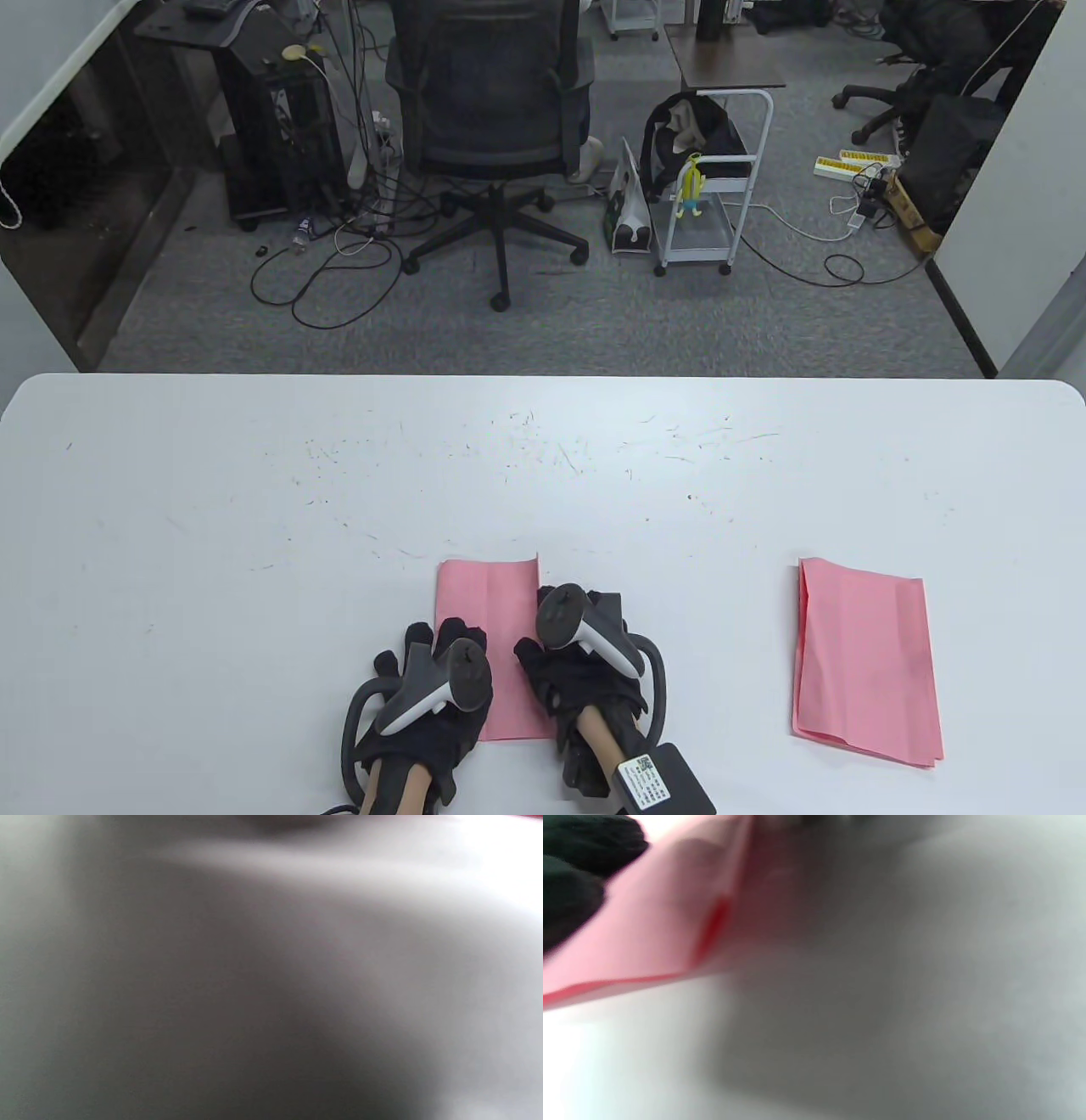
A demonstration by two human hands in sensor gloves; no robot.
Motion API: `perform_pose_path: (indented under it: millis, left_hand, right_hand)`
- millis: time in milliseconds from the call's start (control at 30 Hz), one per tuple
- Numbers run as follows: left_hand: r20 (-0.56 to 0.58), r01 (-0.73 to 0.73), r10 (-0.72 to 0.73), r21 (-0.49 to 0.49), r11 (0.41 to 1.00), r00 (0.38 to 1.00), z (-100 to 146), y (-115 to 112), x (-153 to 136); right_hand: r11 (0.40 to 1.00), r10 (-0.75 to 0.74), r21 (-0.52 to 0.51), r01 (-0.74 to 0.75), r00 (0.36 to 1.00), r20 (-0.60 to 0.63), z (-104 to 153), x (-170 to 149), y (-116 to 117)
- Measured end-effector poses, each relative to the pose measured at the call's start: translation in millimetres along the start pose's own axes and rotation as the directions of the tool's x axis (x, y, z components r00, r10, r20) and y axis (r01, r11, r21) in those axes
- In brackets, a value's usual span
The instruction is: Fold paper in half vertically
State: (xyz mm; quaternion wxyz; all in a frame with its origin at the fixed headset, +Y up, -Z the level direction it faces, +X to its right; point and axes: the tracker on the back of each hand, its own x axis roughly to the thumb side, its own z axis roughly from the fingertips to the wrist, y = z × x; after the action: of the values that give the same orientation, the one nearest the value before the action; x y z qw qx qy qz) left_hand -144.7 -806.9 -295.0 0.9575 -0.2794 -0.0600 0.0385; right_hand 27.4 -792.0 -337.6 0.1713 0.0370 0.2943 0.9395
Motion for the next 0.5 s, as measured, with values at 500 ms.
perform_pose_path:
  millis: [500]
  left_hand:
    - [0.002, -0.003, 0.003, -0.005, 1.000, 1.000, 0, 0, 0]
  right_hand:
    - [0.905, -0.425, 0.047, 0.422, 0.901, 0.085, 13, -9, -11]
